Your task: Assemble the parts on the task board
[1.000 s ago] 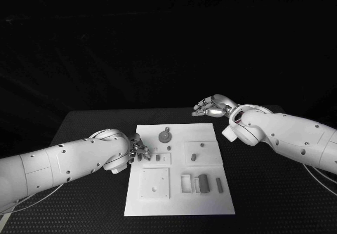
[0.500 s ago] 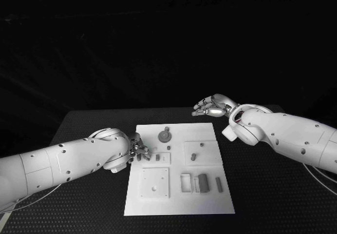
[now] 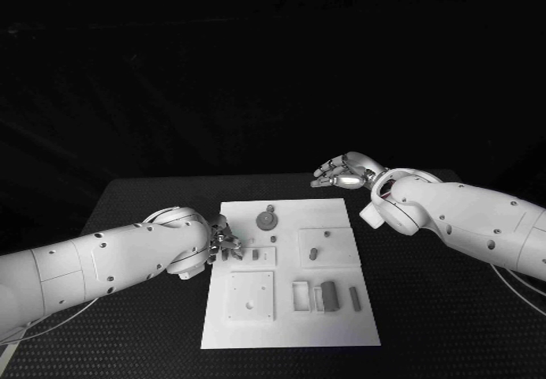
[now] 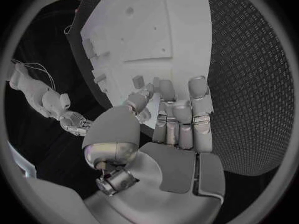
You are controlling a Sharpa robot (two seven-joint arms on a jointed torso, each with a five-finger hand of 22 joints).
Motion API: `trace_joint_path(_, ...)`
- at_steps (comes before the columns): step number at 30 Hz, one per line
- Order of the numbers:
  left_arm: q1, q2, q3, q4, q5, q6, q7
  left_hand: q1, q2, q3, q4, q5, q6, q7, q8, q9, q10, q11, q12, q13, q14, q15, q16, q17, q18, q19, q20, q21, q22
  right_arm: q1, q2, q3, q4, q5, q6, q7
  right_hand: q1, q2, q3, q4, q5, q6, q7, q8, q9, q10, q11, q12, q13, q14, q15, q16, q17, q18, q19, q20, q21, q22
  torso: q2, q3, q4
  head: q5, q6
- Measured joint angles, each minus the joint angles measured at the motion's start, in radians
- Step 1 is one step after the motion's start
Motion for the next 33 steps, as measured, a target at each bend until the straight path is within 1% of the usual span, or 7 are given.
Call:
trace_joint_path(10,0.0,0.0,0.0,0.0,-0.002,0.003,-0.002,-0.002,-0.002,-0.006,0.017,0.0,0.0,-0.002,0.004,0.007,0.0,0.0,0.0,0.002,0.0,0.0,0.0,0.002,0.0,0.0,0.0,0.004,0.0,0.0,0.0,0.0,0.0,0.0,0.0,0.0,0.0,0.0,0.001,0.001,0.0,0.0,0.0,0.0,-0.001,0.0,0.0,0.0,0.0,0.0,0.0,0.0,0.0,0.0,0.0,0.0,0.0,0.001,0.0,0.0,-0.0001,0.0,0.0)
trace_joint_path(13,0.0,0.0,-0.001,-0.001,-0.002,0.004,-0.004,-0.015,-0.015,-0.004,0.036,0.0,0.002,-0.004,0.004,0.034,0.004,-0.004,0.0,0.003,0.003,-0.003,0.0,0.002,0.0,0.0,0.0,0.005,0.0,0.0,0.0,0.0,0.0,0.0,0.0,0.0,0.0,0.0,0.001,0.001,0.0,0.0,0.0,0.0,-0.001,0.0,0.0,0.0,0.0,0.0,0.0,0.0,0.0,0.0,0.0,0.0,0.0,0.001,0.0,0.0003,-0.0003,0.001,-0.001)
trace_joint_path(17,-0.002,0.0,-0.002,-0.002,-0.003,0.007,-0.006,-0.041,-0.04,-0.016,0.054,0.007,0.006,-0.009,0.019,0.043,0.018,-0.018,0.0,0.003,0.019,-0.019,0.0,0.003,-0.001,0.013,-0.012,0.008,0.0,0.0,0.0,0.0,0.0,0.0,0.0,0.0,0.0,0.0,0.001,0.001,0.0,0.0,0.0,0.0,-0.001,0.0,0.0,0.0,0.0,0.0,0.0,0.0,0.0,0.0,0.0,0.0,0.0,0.001,0.0,0.0006,-0.0004,0.002,-0.001)
trace_joint_path(21,-0.003,0.0,-0.003,-0.003,-0.004,0.008,-0.008,-0.07,-0.07,-0.027,0.075,0.002,0.01,-0.01,0.073,0.066,0.023,-0.023,0.0,0.005,0.032,-0.032,0.0,0.003,-0.001,0.016,-0.016,0.008,0.0,0.0,0.0,0.0,0.0,0.0,0.0,0.0,0.0,0.0,0.001,0.001,0.0,0.0,0.0,0.0,-0.001,0.0,0.0,0.0,0.0,0.0,0.0,0.0,0.0,0.0,0.0,0.0,0.0,0.001,0.0,0.0006,-0.0004,0.002,-0.001)
trace_joint_path(24,-0.005,-0.001,-0.004,-0.004,-0.004,0.011,-0.01,-0.093,-0.092,-0.036,0.089,0.002,0.011,-0.009,0.072,0.069,0.021,-0.021,0.0,0.006,0.038,-0.038,0.0,0.004,-0.001,0.02,-0.019,0.008,0.0,0.0,0.0,0.0,0.0,0.0,0.0,0.0,0.0,0.0,0.001,0.001,0.0,0.0,0.0,0.0,-0.001,0.0,0.0,0.0,0.0,0.0,0.0,0.0,0.0,0.0,0.0,0.0,0.0,0.001,0.0,0.0005,-0.0004,0.002,-0.001)
trace_joint_path(28,-0.006,-0.001,-0.005,-0.004,-0.004,0.014,-0.012,-0.114,-0.076,-0.086,0.058,0.006,0.011,-0.005,0.07,0.065,0.021,-0.021,0.0,0.008,0.039,-0.039,0.0,0.007,-0.002,0.019,-0.02,0.012,0.0,0.0,0.0,0.0,0.001,0.0,0.0,0.0,0.0,0.0,0.001,0.001,0.0,0.0,0.0,0.0,-0.001,0.0,0.0,0.0,0.0,0.0,0.0,0.0,0.0,0.0,0.0,0.0,0.0,0.001,0.0,0.0008,-0.0004,0.002,-0.001)
trace_joint_path(33,-0.007,-0.001,-0.005,-0.005,-0.004,0.015,-0.012,-0.113,-0.076,-0.098,0.049,0.006,0.009,-0.004,0.07,0.065,0.021,-0.021,0.0,0.008,0.04,-0.038,0.0,0.007,-0.002,0.015,-0.023,0.012,0.001,0.0,0.0,0.0,0.001,0.0,0.0,0.0,0.0,0.0,0.001,0.001,0.0,0.0,0.0,0.0,-0.001,0.0,0.0,0.0,0.0,0.0,0.0,0.0,0.0,0.0,0.0,0.0,0.0,0.001,0.0,0.0006,-0.0004,0.001,-0.001)
